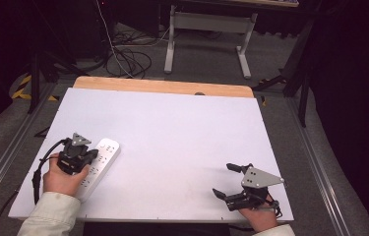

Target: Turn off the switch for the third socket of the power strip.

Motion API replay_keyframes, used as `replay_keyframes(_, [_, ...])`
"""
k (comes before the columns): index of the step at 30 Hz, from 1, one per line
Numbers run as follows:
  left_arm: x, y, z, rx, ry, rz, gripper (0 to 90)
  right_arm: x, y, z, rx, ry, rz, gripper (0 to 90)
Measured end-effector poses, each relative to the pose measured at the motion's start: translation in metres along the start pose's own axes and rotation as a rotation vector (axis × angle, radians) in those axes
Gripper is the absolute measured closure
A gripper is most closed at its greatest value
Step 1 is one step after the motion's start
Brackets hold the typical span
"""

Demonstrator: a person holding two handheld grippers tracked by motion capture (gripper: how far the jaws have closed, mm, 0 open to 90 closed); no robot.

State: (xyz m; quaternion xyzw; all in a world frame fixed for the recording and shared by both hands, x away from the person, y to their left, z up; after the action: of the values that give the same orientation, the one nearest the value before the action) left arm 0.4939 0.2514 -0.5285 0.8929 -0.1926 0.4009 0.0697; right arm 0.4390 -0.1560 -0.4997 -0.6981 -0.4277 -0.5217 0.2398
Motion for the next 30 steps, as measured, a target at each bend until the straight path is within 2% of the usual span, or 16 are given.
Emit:
replay_keyframes(3, [-0.001, 0.002, -0.002, 0.019, 0.003, 0.043, 89.9, 0.000, 0.000, 0.000, 0.000, 0.000, -0.001, 9.3])
replay_keyframes(9, [0.009, 0.005, -0.010, 0.001, 0.055, 0.027, 89.9, 0.000, 0.000, -0.001, 0.000, 0.001, 0.000, 9.3])
replay_keyframes(12, [0.010, 0.005, -0.012, -0.002, 0.060, 0.027, 89.9, 0.000, 0.000, -0.001, 0.001, 0.001, 0.001, 9.3])
replay_keyframes(23, [0.021, 0.011, -0.027, -0.005, 0.108, 0.047, 89.9, -0.001, 0.001, 0.000, 0.000, 0.000, 0.001, 9.4])
replay_keyframes(30, [0.024, 0.011, -0.032, -0.005, 0.113, 0.065, 89.9, -0.001, 0.001, 0.000, -0.001, -0.001, 0.003, 9.3])
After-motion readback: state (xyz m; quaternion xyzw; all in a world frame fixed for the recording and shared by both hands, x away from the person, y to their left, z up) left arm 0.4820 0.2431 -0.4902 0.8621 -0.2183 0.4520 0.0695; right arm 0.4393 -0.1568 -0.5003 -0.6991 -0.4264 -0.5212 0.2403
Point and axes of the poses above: each handheld gripper's, and its own axes: z roughly forward along the jaws, x roughly out of its top, y roughly to its right, the point moved 10 cm from there along z, roughly forward along the jaws, and after that the axes turned 6 degrees about y, right-handed, at the moved point
